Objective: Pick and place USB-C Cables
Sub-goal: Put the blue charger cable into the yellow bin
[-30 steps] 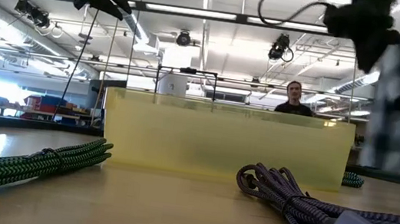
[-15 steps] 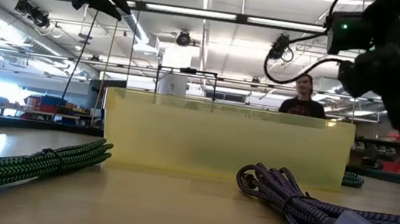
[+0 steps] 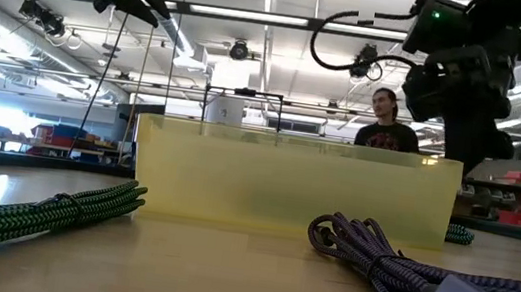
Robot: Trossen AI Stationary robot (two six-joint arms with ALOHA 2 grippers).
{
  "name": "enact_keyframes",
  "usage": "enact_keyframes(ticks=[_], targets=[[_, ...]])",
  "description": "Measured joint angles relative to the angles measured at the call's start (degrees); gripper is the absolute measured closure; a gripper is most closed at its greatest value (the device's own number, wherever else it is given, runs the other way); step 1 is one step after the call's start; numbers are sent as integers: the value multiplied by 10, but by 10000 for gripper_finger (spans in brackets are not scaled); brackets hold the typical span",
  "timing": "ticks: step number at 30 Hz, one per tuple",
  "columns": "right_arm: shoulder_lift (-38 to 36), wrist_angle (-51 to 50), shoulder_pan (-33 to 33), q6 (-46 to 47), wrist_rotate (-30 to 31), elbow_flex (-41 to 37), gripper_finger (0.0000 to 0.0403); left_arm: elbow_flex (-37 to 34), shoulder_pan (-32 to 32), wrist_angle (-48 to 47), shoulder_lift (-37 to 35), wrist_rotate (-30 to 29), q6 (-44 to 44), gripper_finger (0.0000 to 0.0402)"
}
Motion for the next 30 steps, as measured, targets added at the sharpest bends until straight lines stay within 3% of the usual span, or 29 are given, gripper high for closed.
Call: enact_keyframes(ticks=[7,21,30], targets=[[59,52,46,8,-8,0,269,0,0,-2,0,0,0,239],[181,99,76,2,35,1,170,0,0,-12,0,0,-1,239],[202,137,76,-3,36,2,177,0,0,-13,0,0,-11,239]])
